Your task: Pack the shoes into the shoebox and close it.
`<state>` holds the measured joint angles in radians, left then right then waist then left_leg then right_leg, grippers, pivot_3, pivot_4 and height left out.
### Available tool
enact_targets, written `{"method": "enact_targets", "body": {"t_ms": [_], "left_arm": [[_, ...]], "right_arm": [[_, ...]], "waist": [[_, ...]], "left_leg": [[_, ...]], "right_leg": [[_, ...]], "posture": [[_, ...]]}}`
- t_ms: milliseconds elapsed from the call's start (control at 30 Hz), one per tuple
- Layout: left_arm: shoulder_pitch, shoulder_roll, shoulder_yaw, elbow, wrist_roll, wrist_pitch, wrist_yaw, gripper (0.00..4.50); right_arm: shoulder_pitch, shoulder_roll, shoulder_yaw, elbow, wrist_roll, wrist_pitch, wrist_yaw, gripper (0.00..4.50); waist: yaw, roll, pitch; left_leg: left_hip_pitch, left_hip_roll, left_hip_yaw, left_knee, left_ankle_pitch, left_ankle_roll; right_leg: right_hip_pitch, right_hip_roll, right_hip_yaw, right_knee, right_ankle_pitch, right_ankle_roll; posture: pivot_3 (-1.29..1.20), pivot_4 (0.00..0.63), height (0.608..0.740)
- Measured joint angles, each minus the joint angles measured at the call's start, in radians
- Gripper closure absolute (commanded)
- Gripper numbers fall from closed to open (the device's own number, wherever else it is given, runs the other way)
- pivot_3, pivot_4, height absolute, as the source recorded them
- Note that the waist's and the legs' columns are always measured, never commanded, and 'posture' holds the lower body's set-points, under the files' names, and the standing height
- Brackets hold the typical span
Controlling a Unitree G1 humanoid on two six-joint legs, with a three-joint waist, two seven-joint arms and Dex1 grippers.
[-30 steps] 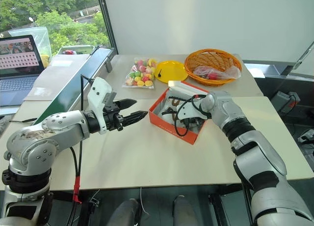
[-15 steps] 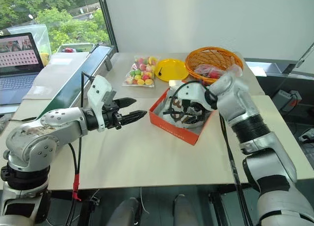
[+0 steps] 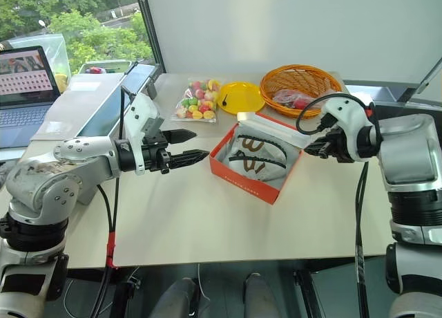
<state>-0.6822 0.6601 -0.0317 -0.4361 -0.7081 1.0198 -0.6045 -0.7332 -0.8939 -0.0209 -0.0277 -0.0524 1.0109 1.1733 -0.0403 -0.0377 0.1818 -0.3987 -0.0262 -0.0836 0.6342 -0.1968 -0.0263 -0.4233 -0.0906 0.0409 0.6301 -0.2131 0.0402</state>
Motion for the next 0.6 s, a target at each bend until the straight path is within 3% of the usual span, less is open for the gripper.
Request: {"method": "enact_targets", "body": {"t_ms": [167,333,600], "left_arm": [[-0.064,0.003,-0.037,0.05,0.022,-0.016,-0.055,1.33],[-0.086,0.021,-0.049,0.057,0.029,-0.017,-0.098,1.33],[-0.087,0.07,-0.042,0.05,0.036,-0.008,-0.114,1.33]], "right_arm": [[0.043,0.069,-0.077,0.088,0.022,-0.065,-0.176,4.45],[0.045,0.166,-0.035,0.323,0.026,-0.241,-0.309,4.45],[-0.118,0.202,0.044,0.812,-0.038,-0.58,-0.436,4.45]], "waist": [[-0.006,0.0,0.0],[-0.006,0.0,0.0],[-0.006,0.001,0.001]], "left_leg": [[0.001,0.001,0.001,0.002,0.0,0.0],[0.0,0.0,0.002,0.002,0.0,0.0],[0.0,0.0,0.002,0.001,0.0,0.0]], "right_leg": [[0.002,0.001,0.001,-0.001,0.0,0.001],[0.001,0.001,0.002,0.0,0.0,0.0],[0.0,0.0,0.002,-0.001,0.001,0.001]], "posture": [[0.0,0.15,0.74],[0.0,0.15,0.74],[0.0,0.15,0.74]]}}
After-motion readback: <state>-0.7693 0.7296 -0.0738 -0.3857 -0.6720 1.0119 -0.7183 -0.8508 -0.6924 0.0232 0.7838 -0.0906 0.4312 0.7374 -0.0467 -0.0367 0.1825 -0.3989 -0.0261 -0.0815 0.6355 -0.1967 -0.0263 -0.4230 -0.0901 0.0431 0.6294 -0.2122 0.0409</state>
